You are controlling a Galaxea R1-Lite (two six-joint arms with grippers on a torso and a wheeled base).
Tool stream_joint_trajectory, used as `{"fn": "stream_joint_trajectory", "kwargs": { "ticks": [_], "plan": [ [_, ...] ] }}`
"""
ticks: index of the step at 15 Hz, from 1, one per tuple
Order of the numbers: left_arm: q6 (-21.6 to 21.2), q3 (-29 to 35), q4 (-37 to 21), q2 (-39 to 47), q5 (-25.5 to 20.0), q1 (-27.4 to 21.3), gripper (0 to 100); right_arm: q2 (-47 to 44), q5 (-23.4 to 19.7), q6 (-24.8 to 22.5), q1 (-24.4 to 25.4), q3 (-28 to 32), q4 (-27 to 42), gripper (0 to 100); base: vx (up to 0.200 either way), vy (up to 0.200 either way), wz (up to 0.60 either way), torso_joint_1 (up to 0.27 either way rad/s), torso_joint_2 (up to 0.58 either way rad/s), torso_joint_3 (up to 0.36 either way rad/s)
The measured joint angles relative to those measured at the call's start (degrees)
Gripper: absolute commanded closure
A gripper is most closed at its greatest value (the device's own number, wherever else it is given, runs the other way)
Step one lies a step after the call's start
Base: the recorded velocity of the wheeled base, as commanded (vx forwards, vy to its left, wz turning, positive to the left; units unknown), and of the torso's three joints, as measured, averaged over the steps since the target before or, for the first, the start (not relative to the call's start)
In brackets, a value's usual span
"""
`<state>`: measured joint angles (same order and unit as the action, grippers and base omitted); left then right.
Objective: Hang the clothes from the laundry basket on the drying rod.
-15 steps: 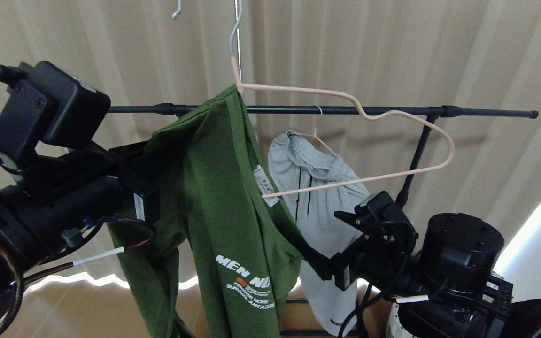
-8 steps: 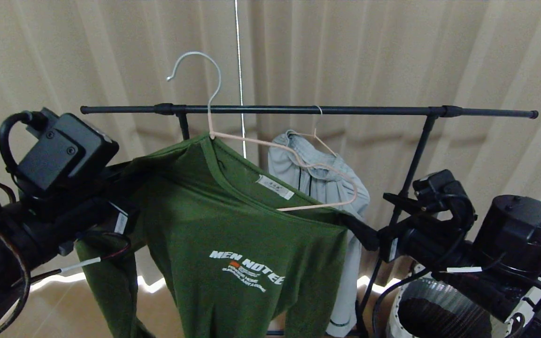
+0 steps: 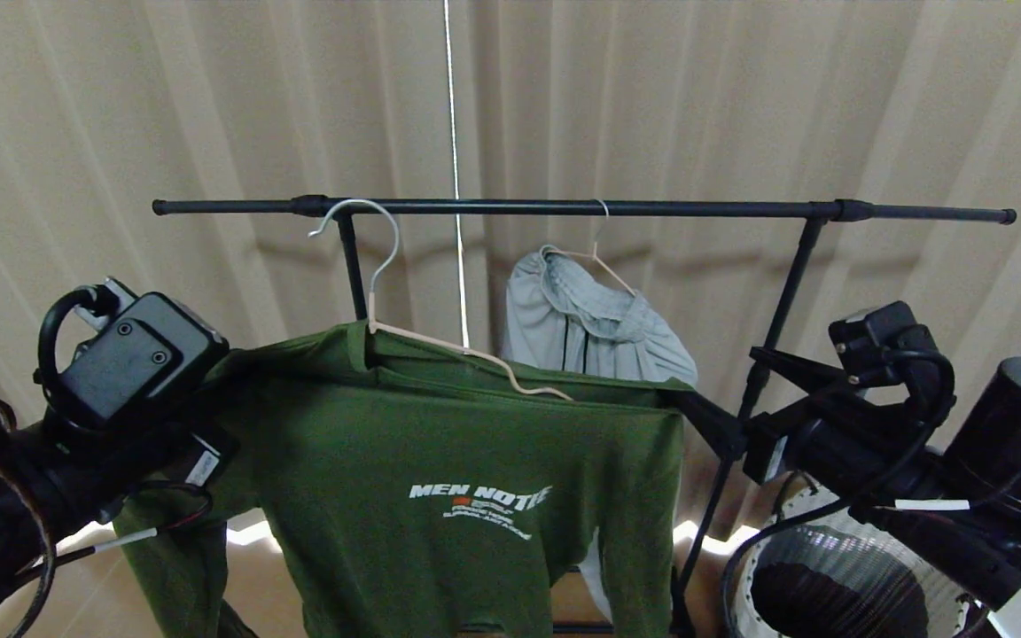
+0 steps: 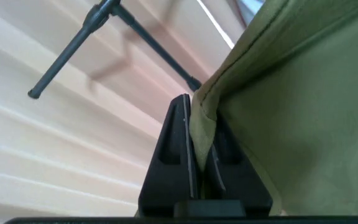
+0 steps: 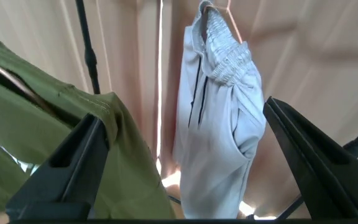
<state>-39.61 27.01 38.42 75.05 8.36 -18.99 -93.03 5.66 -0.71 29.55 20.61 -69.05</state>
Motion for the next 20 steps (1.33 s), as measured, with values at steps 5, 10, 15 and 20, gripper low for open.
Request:
{"fn": "stream_joint_trajectory", "kwargs": {
  "ticks": [5, 10, 15, 20],
  "plan": [
    [1.54, -0.52, 0.05, 0.84, 0.44, -0.05, 100, 3.06, -2.05, -0.02, 8.55, -3.34, -0.23, 0, 0.0, 0.0, 0.0, 0.0, 0.0, 0.0],
    [7.64, -1.24, 0.05, 1.27, 0.37, -1.58, 100, 3.95, -5.97, 0.11, 11.52, -1.96, -0.37, 0, 0.0, 0.0, 0.0, 0.0, 0.0, 0.0],
    [11.62, -3.1, 3.78, 1.72, 0.28, -6.12, 100, 3.83, -6.41, -0.9, 11.57, -1.55, -0.33, 0, 0.0, 0.0, 0.0, 0.0, 0.0, 0.0],
    [12.17, -4.19, 6.57, 3.54, 0.44, -9.45, 100, 2.73, -6.52, -5.25, 10.44, 1.27, 0.32, 0, 0.0, 0.0, 0.0, 0.0, 0.0, 0.0]
  ]
}}
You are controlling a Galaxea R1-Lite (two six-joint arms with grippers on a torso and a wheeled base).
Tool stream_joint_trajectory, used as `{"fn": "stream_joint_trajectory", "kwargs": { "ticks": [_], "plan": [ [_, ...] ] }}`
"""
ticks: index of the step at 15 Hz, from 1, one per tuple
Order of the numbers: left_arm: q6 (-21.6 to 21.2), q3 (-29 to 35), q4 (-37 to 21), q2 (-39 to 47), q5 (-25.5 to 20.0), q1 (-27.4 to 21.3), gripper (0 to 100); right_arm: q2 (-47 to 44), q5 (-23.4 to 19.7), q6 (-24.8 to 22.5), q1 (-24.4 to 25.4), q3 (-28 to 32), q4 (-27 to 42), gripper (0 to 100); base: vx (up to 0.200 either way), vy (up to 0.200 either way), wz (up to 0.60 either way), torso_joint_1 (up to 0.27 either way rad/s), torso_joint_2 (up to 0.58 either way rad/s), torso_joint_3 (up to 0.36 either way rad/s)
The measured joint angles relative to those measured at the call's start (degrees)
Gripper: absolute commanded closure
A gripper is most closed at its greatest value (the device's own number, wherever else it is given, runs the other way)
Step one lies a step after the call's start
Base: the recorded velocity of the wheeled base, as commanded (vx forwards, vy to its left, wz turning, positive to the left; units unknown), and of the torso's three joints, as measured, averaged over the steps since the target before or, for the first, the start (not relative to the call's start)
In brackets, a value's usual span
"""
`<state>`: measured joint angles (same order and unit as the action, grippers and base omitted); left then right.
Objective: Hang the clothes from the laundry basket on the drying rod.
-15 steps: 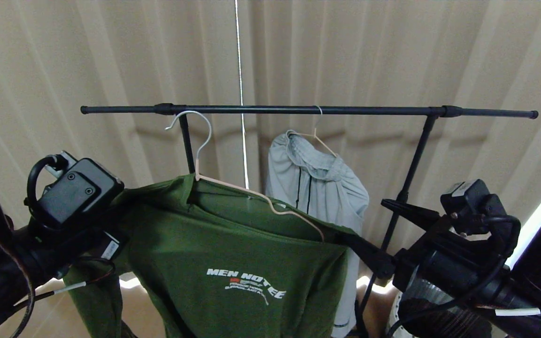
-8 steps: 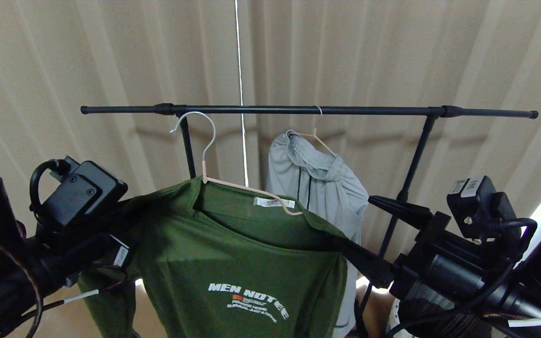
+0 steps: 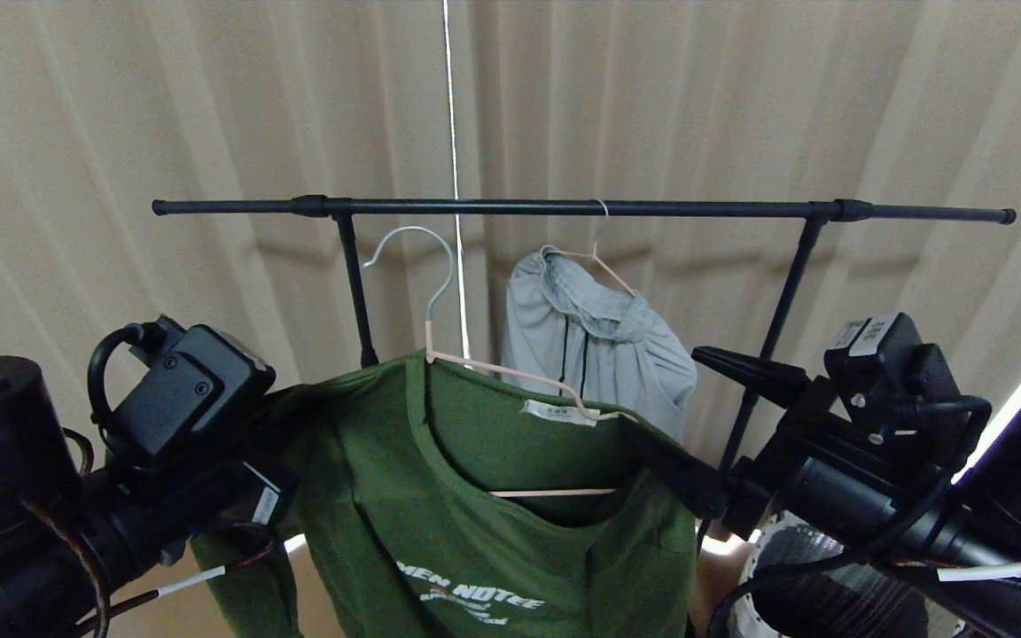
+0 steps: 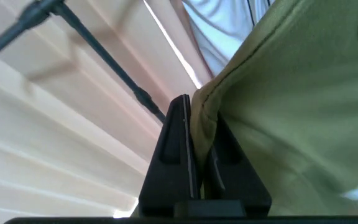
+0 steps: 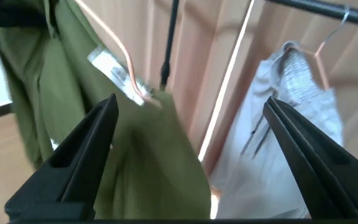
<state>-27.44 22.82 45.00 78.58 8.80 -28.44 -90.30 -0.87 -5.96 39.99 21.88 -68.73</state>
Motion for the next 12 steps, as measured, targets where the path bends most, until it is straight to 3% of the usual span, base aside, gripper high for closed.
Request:
{"fn": "stream_joint_trajectory", "kwargs": {
  "ticks": [6, 8, 12],
  "plan": [
    [0.1, 1.24, 0.18, 0.3, 2.77, 0.68, 100, -0.72, -0.09, -3.04, -0.2, 1.68, 0.41, 0, 0.0, 0.0, 0.0, 0.0, 0.0, 0.0],
    [0.73, 1.24, 0.18, 0.3, 2.94, -0.85, 100, -1.85, -0.04, -6.6, -0.16, 3.72, 1.71, 0, 0.0, 0.0, 0.0, 0.0, 0.0, 0.0],
    [1.12, 0.3, 0.55, 0.33, 2.91, -2.45, 100, -3.96, 0.44, -12.15, -0.02, 10.28, 11.5, 0, 0.0, 0.0, 0.0, 0.0, 0.0, 0.0]
  ]
}}
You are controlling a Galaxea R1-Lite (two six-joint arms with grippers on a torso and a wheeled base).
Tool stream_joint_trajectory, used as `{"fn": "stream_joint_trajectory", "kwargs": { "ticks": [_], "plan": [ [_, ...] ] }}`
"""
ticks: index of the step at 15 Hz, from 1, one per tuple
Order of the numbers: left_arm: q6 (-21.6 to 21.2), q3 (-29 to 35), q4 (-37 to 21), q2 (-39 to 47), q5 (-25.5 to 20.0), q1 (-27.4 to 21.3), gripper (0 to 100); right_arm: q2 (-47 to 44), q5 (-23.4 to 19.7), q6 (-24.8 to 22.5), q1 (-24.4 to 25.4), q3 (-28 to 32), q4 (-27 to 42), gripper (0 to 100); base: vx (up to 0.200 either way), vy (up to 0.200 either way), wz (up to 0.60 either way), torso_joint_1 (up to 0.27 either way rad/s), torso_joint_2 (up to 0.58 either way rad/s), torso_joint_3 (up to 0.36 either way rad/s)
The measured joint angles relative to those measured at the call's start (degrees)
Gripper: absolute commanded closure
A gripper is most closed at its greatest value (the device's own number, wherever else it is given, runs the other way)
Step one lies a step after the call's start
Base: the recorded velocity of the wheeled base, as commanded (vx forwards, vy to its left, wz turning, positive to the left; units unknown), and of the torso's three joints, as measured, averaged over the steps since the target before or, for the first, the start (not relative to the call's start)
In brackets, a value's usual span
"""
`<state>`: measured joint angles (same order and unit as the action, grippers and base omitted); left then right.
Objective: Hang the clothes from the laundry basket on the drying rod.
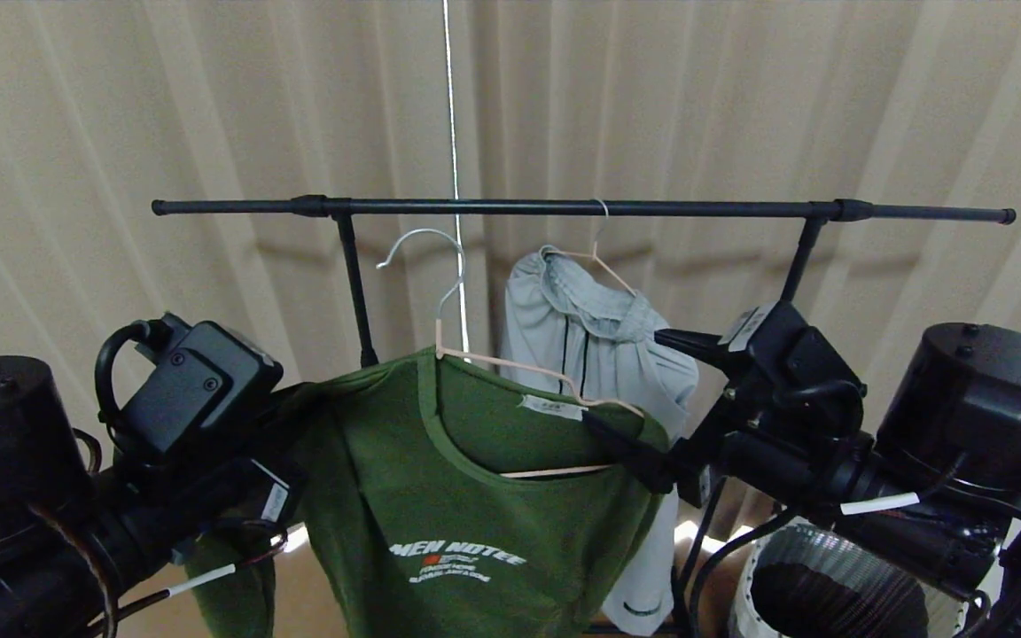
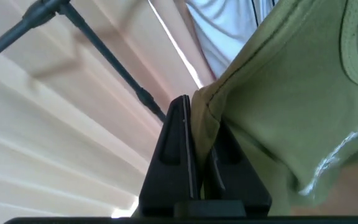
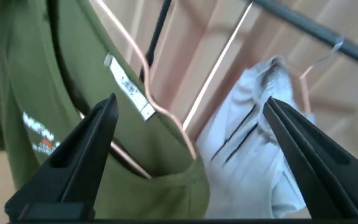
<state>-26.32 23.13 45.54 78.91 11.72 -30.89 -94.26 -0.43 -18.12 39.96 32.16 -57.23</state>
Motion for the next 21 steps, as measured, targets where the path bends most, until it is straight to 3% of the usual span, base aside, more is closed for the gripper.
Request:
{"fn": "stream_joint_trajectory", "kwargs": {
  "ticks": [6, 13, 14, 21],
  "plan": [
    [-0.23, -2.66, 5.06, -0.02, -0.01, -3.67, 100, -3.73, 5.07, -2.13, 0.09, 6.14, 1.45, 0, 0.0, 0.0, 0.0, 0.0, 0.0, 0.0],
    [-0.17, -4.14, 6.66, 0.02, -0.09, -4.88, 100, -5.49, 5.62, -2.27, 2.51, 6.84, 1.45, 0, 0.0, 0.0, 0.0, 0.0, 0.0, 0.0],
    [-0.2, -4.19, 6.64, 0.02, -0.09, -4.88, 100, -5.5, 5.62, -2.27, 2.62, 6.75, 1.43, 100, 0.0, 0.0, 0.0, 0.0, 0.0, 0.0],
    [0.05, -3.97, 6.84, -0.22, -0.33, -4.91, 100, -5.66, 5.4, -2.27, 2.89, 6.4, 1.34, 100, 0.0, 0.0, 0.0, 0.0, 0.0, 0.0]
  ]
}}
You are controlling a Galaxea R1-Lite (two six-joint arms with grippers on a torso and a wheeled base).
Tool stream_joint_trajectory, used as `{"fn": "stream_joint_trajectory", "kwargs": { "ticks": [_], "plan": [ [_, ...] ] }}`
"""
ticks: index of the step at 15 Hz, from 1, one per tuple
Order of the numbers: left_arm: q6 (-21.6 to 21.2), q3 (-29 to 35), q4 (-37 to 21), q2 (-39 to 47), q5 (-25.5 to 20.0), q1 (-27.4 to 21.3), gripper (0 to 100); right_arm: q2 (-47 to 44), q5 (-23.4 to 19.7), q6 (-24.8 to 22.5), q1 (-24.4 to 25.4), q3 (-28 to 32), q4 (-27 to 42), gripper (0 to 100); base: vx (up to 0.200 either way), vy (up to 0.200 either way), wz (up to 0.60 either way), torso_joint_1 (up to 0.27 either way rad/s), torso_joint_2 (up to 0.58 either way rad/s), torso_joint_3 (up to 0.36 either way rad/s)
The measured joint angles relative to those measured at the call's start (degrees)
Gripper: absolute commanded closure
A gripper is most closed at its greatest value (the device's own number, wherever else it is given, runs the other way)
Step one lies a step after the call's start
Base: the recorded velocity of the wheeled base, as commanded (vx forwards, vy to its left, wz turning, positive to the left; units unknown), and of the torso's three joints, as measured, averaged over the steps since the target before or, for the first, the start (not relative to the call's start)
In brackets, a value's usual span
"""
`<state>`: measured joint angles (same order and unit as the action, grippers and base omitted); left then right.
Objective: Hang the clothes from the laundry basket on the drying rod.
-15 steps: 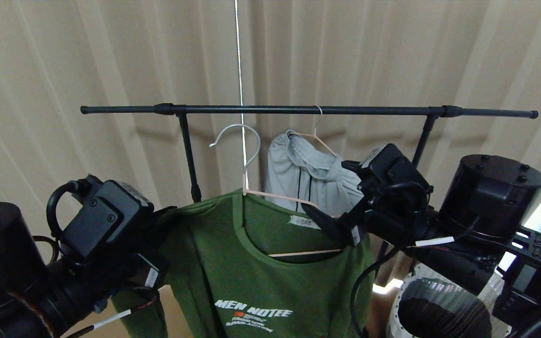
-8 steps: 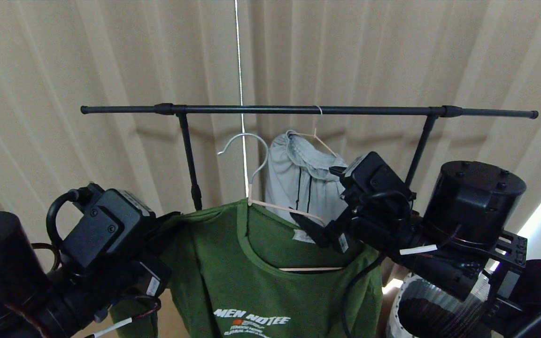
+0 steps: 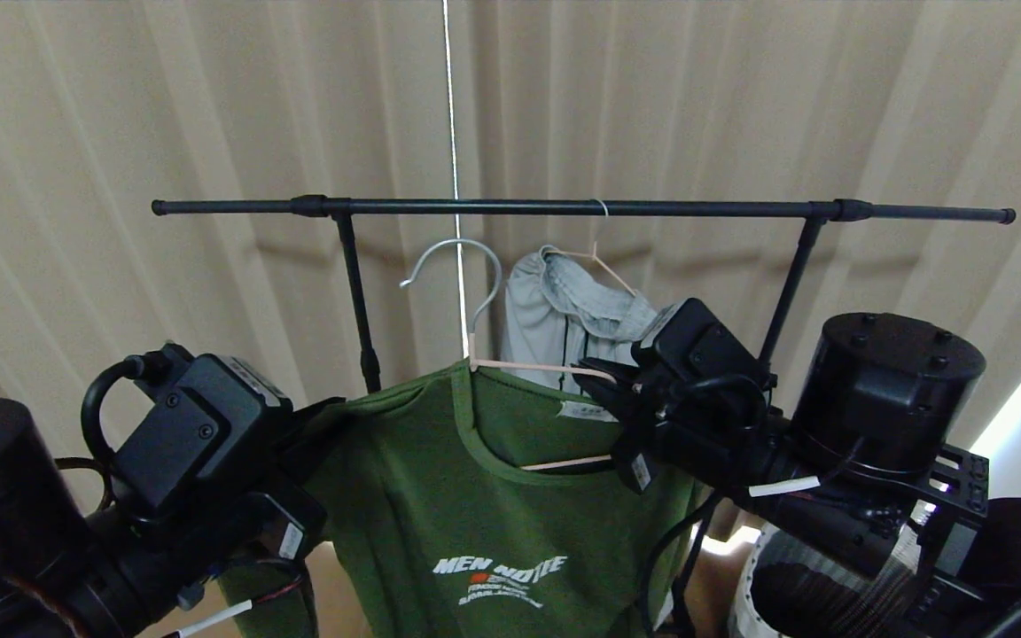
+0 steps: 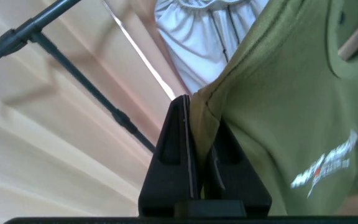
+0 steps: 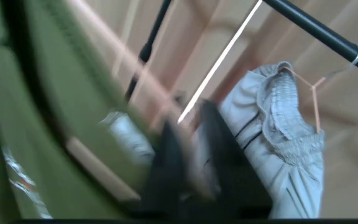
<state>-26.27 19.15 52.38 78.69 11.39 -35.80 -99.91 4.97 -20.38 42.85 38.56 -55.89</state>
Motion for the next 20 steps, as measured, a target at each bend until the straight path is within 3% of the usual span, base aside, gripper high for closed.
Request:
{"fn": "stream_joint_trajectory", "kwargs": {
  "ticks": [6, 7, 13, 16, 20],
  "plan": [
    [0.06, -0.35, 0.02, -0.05, -0.04, 0.02, 100, 0.38, 0.11, 0.05, -0.05, -0.06, -0.43, 100, 0.0, 0.0, 0.0, 0.0, 0.0, 0.0],
    [0.06, -0.61, 0.06, -0.09, -0.04, 0.02, 0, 0.46, 0.11, 0.07, -0.05, -0.13, -0.43, 100, 0.0, 0.0, 0.0, 0.0, 0.0, 0.0],
    [0.06, -2.15, 3.04, -1.82, 0.07, -0.99, 0, 2.67, 0.79, 0.09, -0.77, -1.52, -0.57, 100, 0.0, 0.0, 0.0, 0.0, 0.0, 0.0],
    [0.51, -6.06, 3.01, -5.4, -0.11, -1.02, 0, 5.64, 0.88, 0.11, -3.3, -4.3, -0.6, 100, 0.0, 0.0, 0.0, 0.0, 0.0, 0.0],
    [5.39, -12.15, 2.79, -9.37, -0.15, 0.0, 0, 9.97, 0.77, 0.2, -5.73, -6.6, -0.62, 100, 0.0, 0.0, 0.0, 0.0, 0.0, 0.0]
  ]
}}
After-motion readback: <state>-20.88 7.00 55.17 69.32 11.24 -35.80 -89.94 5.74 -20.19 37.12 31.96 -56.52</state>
